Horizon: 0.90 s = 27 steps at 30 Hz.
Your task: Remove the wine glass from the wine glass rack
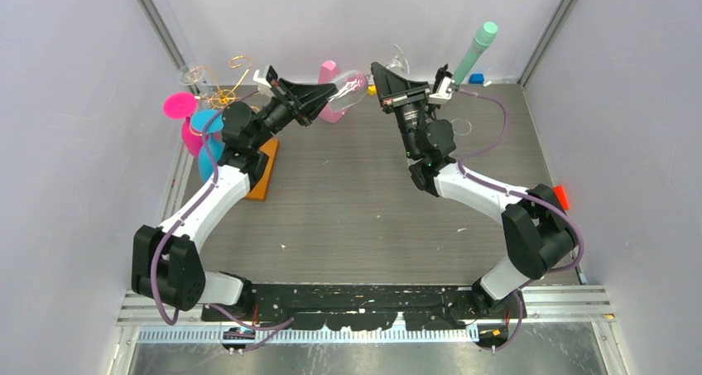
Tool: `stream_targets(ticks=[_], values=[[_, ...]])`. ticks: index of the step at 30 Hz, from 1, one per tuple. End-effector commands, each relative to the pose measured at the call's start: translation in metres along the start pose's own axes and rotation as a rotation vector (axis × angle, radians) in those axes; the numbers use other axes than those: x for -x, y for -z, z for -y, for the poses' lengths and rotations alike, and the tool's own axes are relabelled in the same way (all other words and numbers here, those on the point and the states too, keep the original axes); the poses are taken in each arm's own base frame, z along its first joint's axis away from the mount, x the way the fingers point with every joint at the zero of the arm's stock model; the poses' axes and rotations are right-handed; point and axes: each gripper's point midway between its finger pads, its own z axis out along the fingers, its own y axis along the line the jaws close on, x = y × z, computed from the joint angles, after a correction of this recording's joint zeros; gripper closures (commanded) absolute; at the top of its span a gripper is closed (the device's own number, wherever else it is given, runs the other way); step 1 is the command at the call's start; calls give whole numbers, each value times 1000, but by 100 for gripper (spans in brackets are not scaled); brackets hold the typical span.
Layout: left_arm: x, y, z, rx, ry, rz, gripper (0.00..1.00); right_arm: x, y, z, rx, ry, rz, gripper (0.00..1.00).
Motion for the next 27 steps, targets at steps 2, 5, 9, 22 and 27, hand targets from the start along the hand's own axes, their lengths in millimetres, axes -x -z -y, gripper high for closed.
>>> stream_targets(ticks=[2,5,9,22,27], values=[[-12,2,32,-80,-139,-13,100,-3,4,-8,38,-7,-12,97],[-7,4,29,-15,-225,38,100,-5,6,-11,45,-4,-24,78],[-3,9,38,31,-391,98,100,-4,9,-12,48,1,-30,53],[28,41,13,553,-902,83,100,-7,52,17,-178,214,-157,12],[25,45,-15,722,-978,-68,100,18,78,46,-466,466,-188,19]])
